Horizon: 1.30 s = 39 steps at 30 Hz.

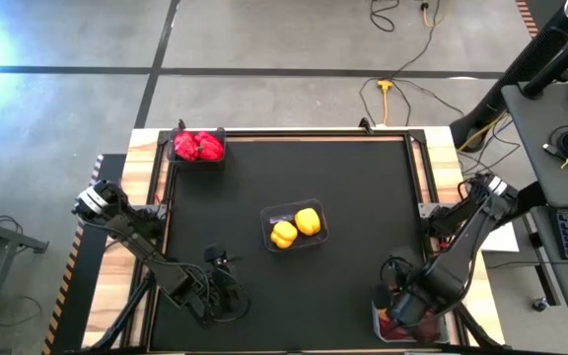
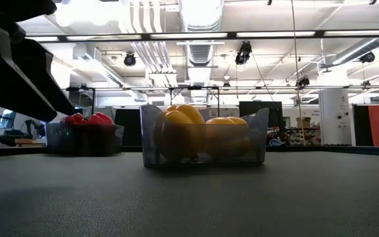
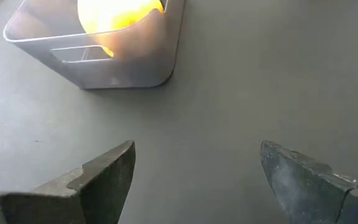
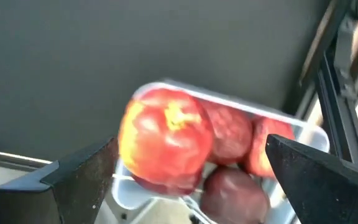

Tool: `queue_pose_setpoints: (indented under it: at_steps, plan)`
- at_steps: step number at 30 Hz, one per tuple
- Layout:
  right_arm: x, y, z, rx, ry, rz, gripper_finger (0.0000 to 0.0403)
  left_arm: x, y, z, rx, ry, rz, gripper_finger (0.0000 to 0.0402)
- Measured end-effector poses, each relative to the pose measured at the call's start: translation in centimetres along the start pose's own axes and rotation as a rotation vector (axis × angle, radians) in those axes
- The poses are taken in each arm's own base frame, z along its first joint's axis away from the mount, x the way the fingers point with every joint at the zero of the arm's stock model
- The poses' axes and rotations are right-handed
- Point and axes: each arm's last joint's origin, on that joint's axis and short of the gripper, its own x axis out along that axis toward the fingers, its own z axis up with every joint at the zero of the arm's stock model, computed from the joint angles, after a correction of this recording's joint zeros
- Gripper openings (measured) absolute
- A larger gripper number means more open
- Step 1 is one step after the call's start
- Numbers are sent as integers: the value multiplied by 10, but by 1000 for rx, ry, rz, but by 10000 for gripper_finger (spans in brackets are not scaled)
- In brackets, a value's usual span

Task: Sort produce into baskets
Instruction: Return to Home Position

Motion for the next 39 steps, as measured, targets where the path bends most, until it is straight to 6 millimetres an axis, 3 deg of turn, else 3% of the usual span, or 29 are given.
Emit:
queue_pose_setpoints:
  at_steps: [6, 13, 20, 28, 33, 39]
  plan:
    - [-18, 4, 22, -31, -119, 100, 400, -2, 4, 2, 6, 8, 6, 327]
    - [-21, 28, 69, -267, -226, 127, 400, 5, 20, 5, -54, 47, 31, 327]
    - [-24, 58, 146, -497, -380, 165, 400, 15, 44, 14, -138, 62, 75, 327]
    - [-46, 93, 244, -785, -646, 464, 390, 38, 80, 36, -240, 64, 194, 327]
    - [-56, 92, 280, -924, -788, 527, 316, 51, 99, 51, -330, 57, 254, 327]
    - [-52, 84, 296, -1135, -796, 548, 145, 59, 115, 67, -332, 55, 295, 327]
